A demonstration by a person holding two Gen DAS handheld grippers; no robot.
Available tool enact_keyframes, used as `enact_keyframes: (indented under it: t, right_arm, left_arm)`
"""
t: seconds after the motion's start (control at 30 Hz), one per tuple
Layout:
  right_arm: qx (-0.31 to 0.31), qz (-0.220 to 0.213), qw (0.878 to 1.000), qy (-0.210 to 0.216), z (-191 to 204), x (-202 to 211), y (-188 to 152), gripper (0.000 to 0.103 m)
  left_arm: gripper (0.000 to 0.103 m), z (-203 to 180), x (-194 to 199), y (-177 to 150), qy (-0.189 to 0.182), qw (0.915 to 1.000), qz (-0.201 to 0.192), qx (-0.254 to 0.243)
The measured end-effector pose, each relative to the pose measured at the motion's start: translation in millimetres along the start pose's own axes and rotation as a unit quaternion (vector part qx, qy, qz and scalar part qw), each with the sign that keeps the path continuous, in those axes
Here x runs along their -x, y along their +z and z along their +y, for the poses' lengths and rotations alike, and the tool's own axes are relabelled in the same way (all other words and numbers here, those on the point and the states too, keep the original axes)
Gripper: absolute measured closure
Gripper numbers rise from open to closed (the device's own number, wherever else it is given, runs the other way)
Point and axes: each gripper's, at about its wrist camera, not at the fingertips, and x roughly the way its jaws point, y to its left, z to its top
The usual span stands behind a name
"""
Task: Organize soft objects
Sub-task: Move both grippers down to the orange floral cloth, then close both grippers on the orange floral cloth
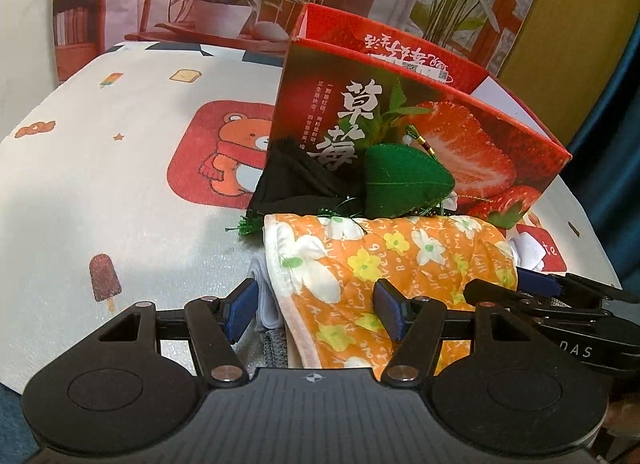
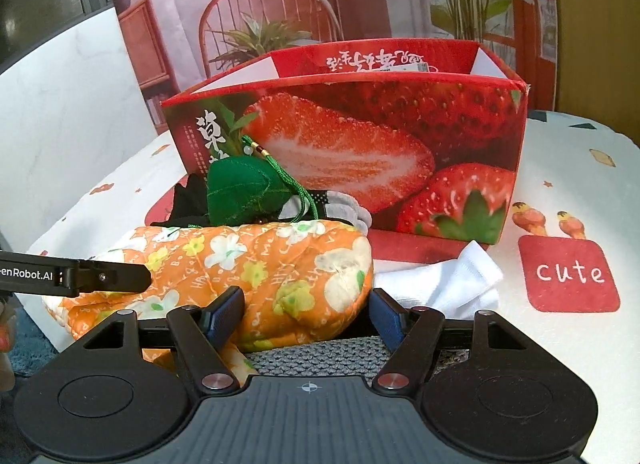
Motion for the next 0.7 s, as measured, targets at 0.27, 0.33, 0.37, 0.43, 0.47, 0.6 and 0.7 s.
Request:
enact_keyframes:
  t: [0.27, 0.33, 0.37, 0.43, 0.47, 0.6, 0.7]
  right_arm:
    - [0.008, 0.000, 1.000, -0.005, 0.7, -2.9, -1.6, 0.037]
    - [0.014, 0.000, 1.000, -0.008, 1.4, -5.1, -2.6, 0.037]
    - [0.014, 0.001, 1.000, -0.007, 1.5, -5.4, -2.8, 0.037]
    - [0.017, 0.001, 1.000, -0.008, 2.6, -4.6, -2.4, 0.039]
    - [0.018, 0.001, 1.000, -0.008, 2.5, -4.0, -2.6, 0.040]
    - [0.020, -0.002, 1.000, -0.009, 2.9, -1.1, -1.9, 0.045]
    - [0.023, -0.005, 1.000, 0.003, 3.8, 3.8, 0.0, 0.055]
  left_arm:
    - [0.036, 3.7, -8.8, -2.5, -0.006, 0.9999, 0.011, 0.008]
    - [0.036, 5.3, -9.8, -3.0, -0.009, 0.9998, 0.012, 0.011]
    - [0.036, 5.8, -9.5, -3.2, -0.010, 0.9998, 0.011, 0.012]
    - [0.038, 6.4, -8.6, -3.0, -0.013, 0.9998, 0.009, 0.012]
    - [0.040, 6.5, -8.3, -3.1, -0.016, 0.9998, 0.008, 0.012]
    - [0.050, 5.0, -5.6, -2.4, -0.023, 0.9997, 0.001, 0.009]
    - [0.060, 3.0, -0.1, -0.8, -0.025, 0.9997, -0.009, 0.001]
